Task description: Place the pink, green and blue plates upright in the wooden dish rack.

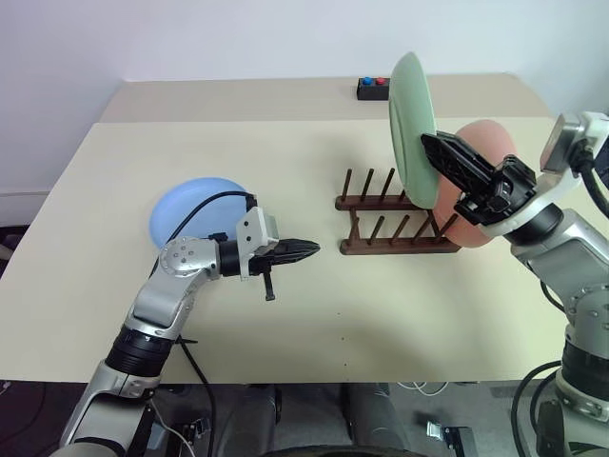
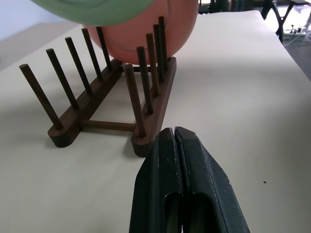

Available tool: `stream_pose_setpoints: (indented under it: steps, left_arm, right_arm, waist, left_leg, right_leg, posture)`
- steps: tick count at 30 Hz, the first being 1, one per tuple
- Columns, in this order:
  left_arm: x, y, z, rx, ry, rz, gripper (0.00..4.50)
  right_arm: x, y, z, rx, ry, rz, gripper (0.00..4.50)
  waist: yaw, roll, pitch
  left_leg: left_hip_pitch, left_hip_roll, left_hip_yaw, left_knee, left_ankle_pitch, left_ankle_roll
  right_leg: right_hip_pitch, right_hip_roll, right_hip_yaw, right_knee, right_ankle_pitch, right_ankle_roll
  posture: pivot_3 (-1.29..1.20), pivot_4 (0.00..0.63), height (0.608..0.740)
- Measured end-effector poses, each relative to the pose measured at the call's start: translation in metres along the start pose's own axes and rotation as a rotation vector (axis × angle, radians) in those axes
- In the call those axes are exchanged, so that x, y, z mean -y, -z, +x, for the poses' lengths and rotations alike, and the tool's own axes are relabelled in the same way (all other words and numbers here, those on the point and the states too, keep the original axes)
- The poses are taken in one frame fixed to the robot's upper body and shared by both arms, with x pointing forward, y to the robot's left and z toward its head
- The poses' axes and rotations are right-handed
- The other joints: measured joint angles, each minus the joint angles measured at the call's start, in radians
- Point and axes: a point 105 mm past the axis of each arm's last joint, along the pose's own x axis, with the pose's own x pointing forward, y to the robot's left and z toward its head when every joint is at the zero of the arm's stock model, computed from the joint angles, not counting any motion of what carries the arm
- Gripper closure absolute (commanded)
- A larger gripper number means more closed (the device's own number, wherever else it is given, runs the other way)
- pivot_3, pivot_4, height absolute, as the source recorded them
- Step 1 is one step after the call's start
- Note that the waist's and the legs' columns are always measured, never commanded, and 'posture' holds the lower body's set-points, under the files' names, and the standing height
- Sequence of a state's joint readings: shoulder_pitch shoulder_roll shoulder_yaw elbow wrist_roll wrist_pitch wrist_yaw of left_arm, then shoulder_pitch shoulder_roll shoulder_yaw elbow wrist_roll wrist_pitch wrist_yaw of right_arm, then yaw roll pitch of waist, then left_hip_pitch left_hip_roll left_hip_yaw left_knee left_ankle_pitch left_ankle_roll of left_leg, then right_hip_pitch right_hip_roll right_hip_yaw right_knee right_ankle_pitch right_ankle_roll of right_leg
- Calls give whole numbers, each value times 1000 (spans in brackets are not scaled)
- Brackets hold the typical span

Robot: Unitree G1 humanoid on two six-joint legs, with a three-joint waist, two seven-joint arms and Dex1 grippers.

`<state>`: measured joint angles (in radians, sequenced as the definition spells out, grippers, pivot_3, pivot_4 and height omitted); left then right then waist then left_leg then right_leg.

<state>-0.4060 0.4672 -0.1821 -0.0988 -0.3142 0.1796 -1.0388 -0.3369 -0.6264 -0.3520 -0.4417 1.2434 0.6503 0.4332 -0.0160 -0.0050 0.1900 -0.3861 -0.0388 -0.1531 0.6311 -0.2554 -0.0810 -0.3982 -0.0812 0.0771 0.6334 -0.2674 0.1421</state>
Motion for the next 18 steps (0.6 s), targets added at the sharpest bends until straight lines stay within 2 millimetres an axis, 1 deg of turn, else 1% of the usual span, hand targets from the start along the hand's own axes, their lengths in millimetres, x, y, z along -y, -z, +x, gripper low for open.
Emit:
stream_pose_setpoints:
  steps: [4, 18]
  left_arm:
    - [0, 0, 0, 0, 0, 0, 4500]
    - [0, 0, 0, 0, -1, 0, 4500]
  right_arm:
    - [5, 2, -3, 1, 18, 25, 4375]
    - [10, 13, -9, -17, 42, 90, 4375]
  waist:
    - [0, 0, 0]
    - [0, 0, 0]
  left_leg:
    - [0, 0, 0, 0, 0, 0]
    - [0, 0, 0, 0, 0, 0]
  right_leg:
    - [0, 0, 0, 0, 0, 0]
    - [0, 0, 0, 0, 0, 0]
  posture:
    - [0, 150, 740]
    - [0, 150, 740]
